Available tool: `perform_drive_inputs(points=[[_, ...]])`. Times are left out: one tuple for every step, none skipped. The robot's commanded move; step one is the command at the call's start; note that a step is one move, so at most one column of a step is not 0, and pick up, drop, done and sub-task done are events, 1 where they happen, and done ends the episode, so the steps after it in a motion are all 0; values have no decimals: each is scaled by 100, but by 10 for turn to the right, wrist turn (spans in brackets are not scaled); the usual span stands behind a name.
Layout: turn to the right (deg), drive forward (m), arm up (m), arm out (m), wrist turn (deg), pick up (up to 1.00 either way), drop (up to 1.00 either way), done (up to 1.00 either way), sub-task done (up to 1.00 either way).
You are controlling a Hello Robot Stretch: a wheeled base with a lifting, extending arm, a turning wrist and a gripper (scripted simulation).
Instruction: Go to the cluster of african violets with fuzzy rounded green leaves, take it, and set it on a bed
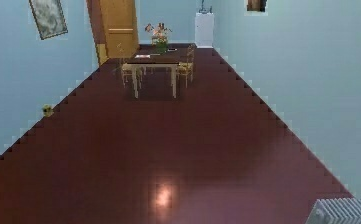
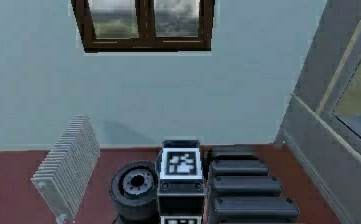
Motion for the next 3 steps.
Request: perform_drive_inputs(points=[[-240, 0, 0, 0, 0, 0, 0, 0, 0], [180, 0, 0, 0, 0, 0, 0, 0, 0], [-450, 0, 0, 0, 0, 0, 0, 0, 0]])
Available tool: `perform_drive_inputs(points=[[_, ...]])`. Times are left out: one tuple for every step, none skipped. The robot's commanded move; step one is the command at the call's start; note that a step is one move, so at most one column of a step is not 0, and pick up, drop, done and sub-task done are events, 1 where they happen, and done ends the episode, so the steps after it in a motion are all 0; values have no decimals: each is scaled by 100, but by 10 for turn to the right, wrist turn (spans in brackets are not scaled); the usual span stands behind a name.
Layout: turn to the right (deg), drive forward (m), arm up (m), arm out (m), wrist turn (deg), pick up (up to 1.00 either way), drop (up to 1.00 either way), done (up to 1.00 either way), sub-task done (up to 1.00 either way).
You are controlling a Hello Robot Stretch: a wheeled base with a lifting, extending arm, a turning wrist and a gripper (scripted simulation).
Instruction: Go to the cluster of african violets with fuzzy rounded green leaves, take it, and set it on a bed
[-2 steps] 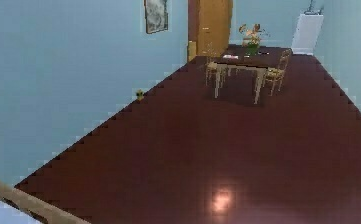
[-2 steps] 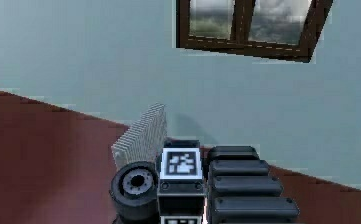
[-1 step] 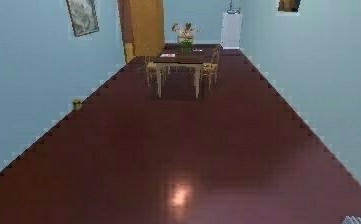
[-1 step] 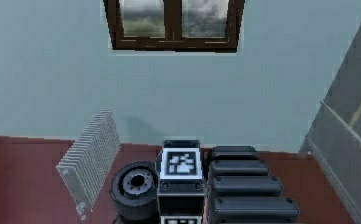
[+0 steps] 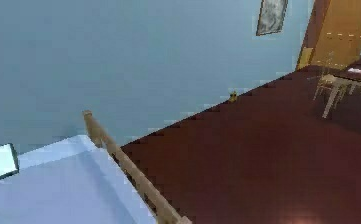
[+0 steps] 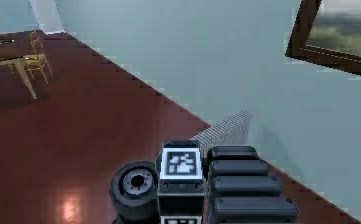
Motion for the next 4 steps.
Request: perform_drive_inputs(points=[[-450, 0, 0, 0, 0, 0, 0, 0, 0], [-450, 0, 0, 0, 0, 0, 0, 0, 0], [-390, 0, 0, 0, 0, 0, 0, 0, 0], [0, 10, 0, 0, 0, 0, 0, 0, 0]])
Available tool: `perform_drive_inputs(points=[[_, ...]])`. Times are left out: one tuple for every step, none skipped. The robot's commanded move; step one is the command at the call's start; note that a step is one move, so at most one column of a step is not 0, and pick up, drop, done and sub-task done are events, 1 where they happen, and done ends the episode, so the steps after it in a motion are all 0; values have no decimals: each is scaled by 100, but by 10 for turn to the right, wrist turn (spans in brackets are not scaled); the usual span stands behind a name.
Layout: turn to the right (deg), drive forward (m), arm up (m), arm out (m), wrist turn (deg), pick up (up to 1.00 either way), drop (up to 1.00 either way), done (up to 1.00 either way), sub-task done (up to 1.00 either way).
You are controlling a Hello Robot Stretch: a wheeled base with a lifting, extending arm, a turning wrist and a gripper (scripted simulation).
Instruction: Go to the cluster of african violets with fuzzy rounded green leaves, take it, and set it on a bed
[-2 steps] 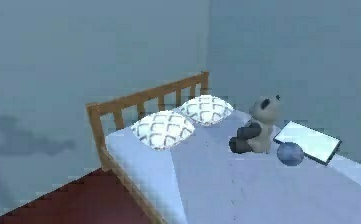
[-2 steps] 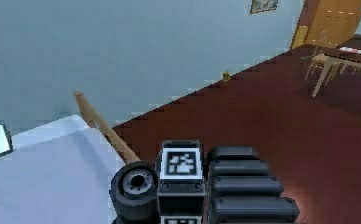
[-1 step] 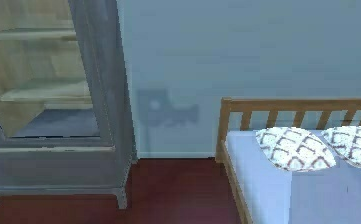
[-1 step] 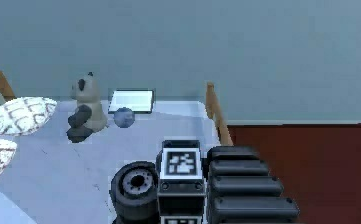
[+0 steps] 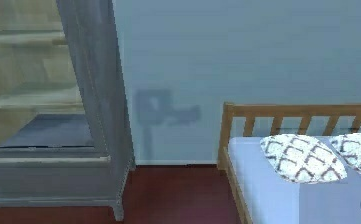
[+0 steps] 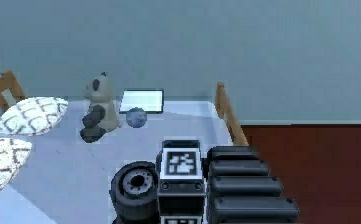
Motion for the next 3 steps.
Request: perform_drive_inputs(points=[[240, 0, 0, 0, 0, 0, 0, 0, 0], [0, 20, 0, 0, 0, 0, 0, 0, 0], [-450, 0, 0, 0, 0, 0, 0, 0, 0]])
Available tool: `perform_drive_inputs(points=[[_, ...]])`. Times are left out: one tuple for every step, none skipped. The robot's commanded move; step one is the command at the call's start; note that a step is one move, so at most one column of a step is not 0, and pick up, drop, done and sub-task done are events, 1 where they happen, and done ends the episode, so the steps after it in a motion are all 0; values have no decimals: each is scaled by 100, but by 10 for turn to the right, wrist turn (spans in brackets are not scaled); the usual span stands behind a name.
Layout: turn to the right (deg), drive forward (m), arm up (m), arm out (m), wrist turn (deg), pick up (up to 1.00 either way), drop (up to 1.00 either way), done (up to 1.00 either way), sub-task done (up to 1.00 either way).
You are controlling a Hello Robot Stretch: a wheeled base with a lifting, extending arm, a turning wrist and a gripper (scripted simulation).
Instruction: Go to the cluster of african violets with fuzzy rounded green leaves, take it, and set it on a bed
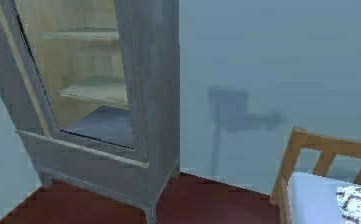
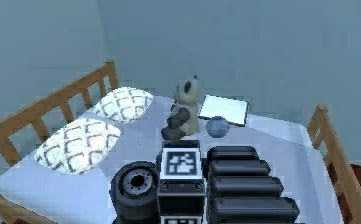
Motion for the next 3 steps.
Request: perform_drive_inputs(points=[[-210, 0, 0, 0, 0, 0, 0, 0, 0], [450, 0, 0, 0, 0, 0, 0, 0, 0], [180, 0, 0, 0, 0, 0, 0, 0, 0]])
